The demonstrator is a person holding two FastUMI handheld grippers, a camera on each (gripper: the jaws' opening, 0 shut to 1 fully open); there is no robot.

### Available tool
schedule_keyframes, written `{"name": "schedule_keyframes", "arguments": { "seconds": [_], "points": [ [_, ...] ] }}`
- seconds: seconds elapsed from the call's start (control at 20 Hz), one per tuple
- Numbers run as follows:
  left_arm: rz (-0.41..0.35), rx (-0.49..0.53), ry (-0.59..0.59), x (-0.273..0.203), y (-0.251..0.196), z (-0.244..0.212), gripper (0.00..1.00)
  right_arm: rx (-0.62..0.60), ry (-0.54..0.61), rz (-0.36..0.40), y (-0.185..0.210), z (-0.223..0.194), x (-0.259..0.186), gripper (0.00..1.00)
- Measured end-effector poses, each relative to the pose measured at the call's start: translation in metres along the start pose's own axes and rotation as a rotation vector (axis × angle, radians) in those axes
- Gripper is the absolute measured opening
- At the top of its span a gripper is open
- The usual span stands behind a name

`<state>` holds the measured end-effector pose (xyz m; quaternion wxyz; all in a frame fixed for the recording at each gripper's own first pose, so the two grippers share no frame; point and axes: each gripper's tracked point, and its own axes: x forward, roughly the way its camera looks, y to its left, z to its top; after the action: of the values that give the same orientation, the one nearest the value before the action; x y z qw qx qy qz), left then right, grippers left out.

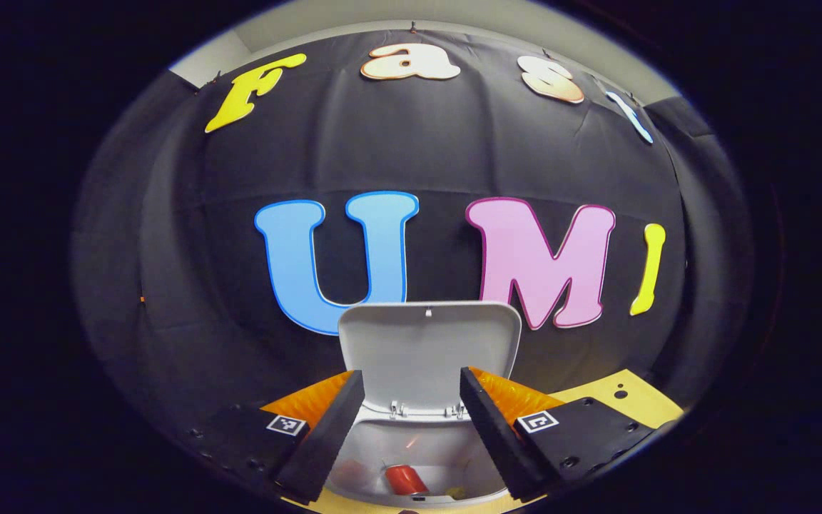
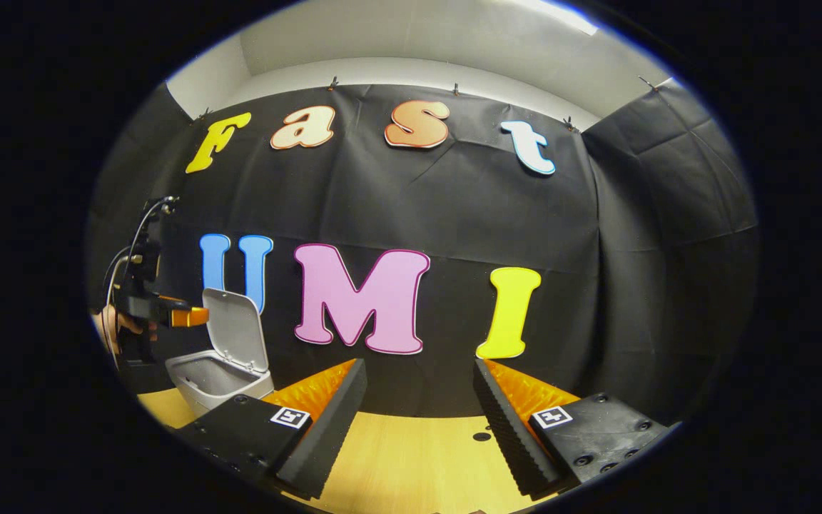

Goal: Press the lid of the desktop garbage bin to open it, pick up the crumpled paper on the desktop and throw it into the bin, then pick up the pop can on the desktop and drop it into the bin, and finally close the garbage bin lid.

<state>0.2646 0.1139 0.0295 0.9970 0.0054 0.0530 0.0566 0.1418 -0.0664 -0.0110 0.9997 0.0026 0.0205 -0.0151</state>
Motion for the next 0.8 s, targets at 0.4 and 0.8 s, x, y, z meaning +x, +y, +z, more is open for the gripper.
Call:
{"name": "schedule_keyframes", "arguments": {
  "seconds": [0.4, 0.8],
  "points": [
    [-0.084, -0.008, -0.073, 0.065, -0.010, 0.066, 0.91, -0.023, -0.007, 0.066, 0.026, 0.009, 0.017, 0.96],
    [-0.159, 0.042, 0.111, 0.102, -0.034, 0.037, 0.92, -0.019, 0.027, 0.098, 0.046, -0.004, 0.012, 0.96]
  ]
}}
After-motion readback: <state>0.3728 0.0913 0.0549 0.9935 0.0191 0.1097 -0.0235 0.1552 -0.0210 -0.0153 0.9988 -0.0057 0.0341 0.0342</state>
